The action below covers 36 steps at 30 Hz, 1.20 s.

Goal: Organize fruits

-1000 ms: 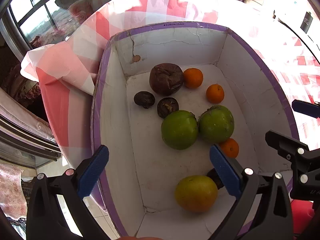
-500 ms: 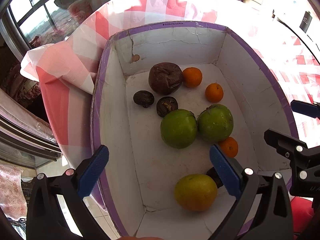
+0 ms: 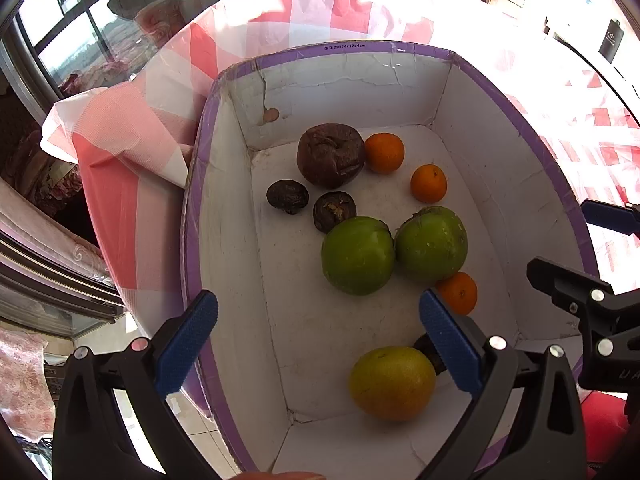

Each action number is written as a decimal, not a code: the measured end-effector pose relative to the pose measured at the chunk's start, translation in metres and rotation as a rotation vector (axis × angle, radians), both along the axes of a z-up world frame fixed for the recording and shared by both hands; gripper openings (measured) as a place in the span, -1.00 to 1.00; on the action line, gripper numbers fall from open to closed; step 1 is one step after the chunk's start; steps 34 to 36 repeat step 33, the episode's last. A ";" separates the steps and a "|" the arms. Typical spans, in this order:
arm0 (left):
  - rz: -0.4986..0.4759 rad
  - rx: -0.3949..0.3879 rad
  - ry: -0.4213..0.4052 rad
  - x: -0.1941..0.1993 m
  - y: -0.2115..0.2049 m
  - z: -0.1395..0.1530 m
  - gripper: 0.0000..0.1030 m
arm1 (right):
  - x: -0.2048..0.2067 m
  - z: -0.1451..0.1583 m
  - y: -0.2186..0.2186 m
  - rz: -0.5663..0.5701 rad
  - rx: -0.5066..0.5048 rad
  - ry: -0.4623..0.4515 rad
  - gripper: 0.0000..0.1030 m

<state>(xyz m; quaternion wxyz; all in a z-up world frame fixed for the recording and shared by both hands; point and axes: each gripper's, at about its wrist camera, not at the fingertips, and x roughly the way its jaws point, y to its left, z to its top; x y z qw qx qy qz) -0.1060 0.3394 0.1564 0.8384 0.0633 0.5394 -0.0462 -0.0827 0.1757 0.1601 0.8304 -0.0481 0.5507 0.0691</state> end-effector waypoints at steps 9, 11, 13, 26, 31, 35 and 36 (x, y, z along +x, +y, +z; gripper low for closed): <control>-0.007 0.009 0.003 0.000 0.000 -0.001 0.96 | 0.000 0.000 0.000 0.001 0.002 0.000 0.71; -0.008 0.012 0.002 -0.001 0.000 -0.001 0.96 | -0.001 0.000 0.000 0.002 0.002 -0.001 0.71; -0.009 0.015 0.001 -0.001 0.000 -0.001 0.96 | -0.001 0.000 0.000 0.001 0.003 -0.001 0.71; 0.001 0.032 -0.051 -0.006 0.001 0.002 0.96 | -0.008 0.000 0.000 0.007 0.007 -0.006 0.71; 0.001 0.045 -0.037 -0.005 0.000 0.002 0.96 | -0.014 -0.001 0.001 0.032 -0.012 -0.013 0.71; 0.005 0.048 -0.026 -0.004 -0.001 0.001 0.96 | -0.017 -0.004 0.000 0.045 -0.019 -0.008 0.71; 0.005 0.048 -0.026 -0.004 -0.001 0.001 0.96 | -0.017 -0.004 0.000 0.045 -0.019 -0.008 0.71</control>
